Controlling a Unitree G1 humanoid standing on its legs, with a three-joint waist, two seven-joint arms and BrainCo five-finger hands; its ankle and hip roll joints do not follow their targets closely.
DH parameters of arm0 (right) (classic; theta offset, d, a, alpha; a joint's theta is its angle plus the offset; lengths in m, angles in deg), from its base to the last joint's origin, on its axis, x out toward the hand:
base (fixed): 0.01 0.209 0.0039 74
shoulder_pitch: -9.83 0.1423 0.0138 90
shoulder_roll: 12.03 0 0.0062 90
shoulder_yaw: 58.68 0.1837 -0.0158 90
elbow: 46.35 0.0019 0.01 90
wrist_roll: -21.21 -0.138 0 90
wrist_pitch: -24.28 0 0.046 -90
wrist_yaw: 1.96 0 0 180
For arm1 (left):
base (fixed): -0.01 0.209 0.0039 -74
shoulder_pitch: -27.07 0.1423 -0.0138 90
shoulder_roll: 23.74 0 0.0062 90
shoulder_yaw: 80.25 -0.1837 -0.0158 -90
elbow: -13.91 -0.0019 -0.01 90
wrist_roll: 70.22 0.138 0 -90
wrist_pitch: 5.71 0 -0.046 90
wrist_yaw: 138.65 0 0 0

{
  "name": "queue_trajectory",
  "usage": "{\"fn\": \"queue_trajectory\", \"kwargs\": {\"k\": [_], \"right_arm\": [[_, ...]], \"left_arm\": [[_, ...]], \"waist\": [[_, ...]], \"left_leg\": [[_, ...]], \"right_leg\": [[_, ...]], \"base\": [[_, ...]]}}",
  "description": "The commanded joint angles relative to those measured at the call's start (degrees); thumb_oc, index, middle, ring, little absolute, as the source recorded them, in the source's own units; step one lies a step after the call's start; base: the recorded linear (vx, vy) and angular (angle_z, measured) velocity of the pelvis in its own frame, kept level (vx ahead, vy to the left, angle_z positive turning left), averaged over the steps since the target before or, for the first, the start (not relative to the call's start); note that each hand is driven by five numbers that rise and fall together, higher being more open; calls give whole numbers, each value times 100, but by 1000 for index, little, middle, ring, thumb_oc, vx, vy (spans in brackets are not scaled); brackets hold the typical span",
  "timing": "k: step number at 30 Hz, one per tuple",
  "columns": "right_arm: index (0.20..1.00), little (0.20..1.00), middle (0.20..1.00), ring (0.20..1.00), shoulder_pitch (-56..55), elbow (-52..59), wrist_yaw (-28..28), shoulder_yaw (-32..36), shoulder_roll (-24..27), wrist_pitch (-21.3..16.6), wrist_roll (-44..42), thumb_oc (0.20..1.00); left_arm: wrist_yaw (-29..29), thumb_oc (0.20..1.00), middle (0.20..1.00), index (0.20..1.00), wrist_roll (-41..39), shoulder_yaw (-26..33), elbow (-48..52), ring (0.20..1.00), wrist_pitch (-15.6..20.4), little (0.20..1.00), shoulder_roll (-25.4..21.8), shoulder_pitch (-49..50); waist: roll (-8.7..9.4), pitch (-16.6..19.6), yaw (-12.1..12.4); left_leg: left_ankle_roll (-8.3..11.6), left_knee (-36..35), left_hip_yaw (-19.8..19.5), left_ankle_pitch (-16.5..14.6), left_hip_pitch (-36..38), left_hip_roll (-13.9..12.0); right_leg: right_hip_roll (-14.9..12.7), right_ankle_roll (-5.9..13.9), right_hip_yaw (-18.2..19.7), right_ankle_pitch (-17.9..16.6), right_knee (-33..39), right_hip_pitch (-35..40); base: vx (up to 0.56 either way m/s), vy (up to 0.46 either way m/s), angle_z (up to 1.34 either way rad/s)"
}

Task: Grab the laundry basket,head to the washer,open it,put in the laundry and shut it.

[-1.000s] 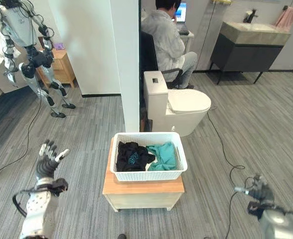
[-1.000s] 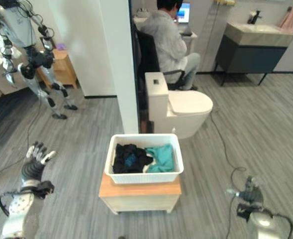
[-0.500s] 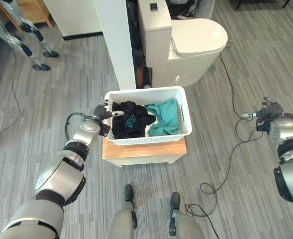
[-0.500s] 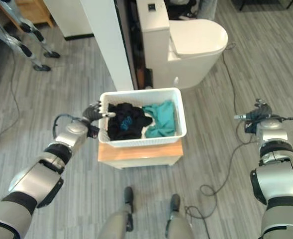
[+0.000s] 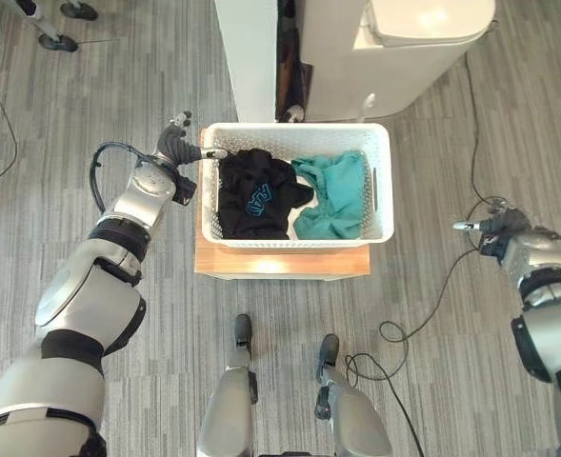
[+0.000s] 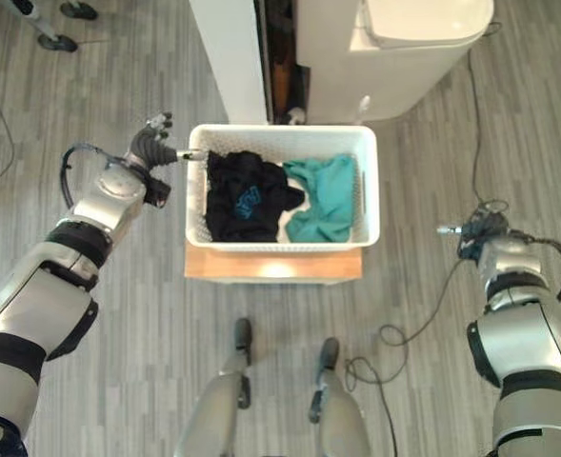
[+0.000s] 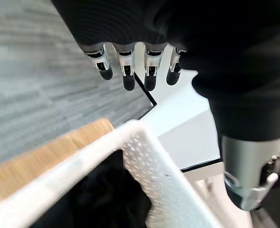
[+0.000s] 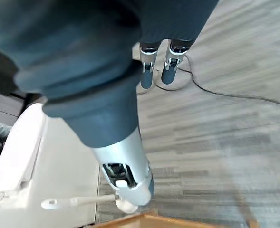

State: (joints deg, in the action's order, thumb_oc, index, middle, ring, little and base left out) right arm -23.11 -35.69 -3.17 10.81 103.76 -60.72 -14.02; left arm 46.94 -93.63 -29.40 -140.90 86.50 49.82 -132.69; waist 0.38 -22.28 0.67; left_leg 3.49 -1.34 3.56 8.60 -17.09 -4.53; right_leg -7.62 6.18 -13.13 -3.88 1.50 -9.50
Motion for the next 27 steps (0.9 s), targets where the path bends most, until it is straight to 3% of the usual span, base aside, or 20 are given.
{"fn": "queue_trajectory", "kwargs": {"k": [1, 4, 10, 27], "right_arm": [[1000, 1000, 1000, 1000, 426, -28, 9, -424, 360, -224, -159, 1000], [1000, 1000, 1000, 1000, 764, -215, -45, -631, 173, -205, -141, 1000], [1000, 1000, 1000, 1000, 1090, -320, -37, -780, -156, -162, -157, 1000], [1000, 1000, 1000, 1000, 1637, -561, -49, -1103, -914, 32, -291, 1000]], "left_arm": [[15, 1000, 1000, 1000, 436, -180, -981, 1000, 122, 1000, 181, -582], [7, 1000, 1000, 1000, 907, -338, -1520, 1000, 37, 1000, 300, -698], [58, 1000, 1000, 1000, 1004, -219, -1997, 1000, -90, 1000, 407, -705], [174, 1000, 1000, 1000, 967, -252, -2228, 1000, -269, 1000, 533, -1001]], "waist": [[-92, 113, 36], [-89, 27, 12], [-18, -52, -40], [70, -178, -63]], "left_leg": [[284, 248, -79, -140, -10, -422], [290, 267, -54, -129, -56, -425], [295, 291, -17, -117, -117, -443], [308, 322, -14, -70, -358, -446]], "right_leg": [[-340, 221, 322, 30, -456, -484], [-355, 236, 327, -1, -485, -566], [-343, 230, 347, -66, -452, -636], [-297, 212, 355, -172, -348, -832]], "base": [[0, 0, 0], [-23, 14, 0], [-1, 3, -2], [-1, 0, -1]]}}
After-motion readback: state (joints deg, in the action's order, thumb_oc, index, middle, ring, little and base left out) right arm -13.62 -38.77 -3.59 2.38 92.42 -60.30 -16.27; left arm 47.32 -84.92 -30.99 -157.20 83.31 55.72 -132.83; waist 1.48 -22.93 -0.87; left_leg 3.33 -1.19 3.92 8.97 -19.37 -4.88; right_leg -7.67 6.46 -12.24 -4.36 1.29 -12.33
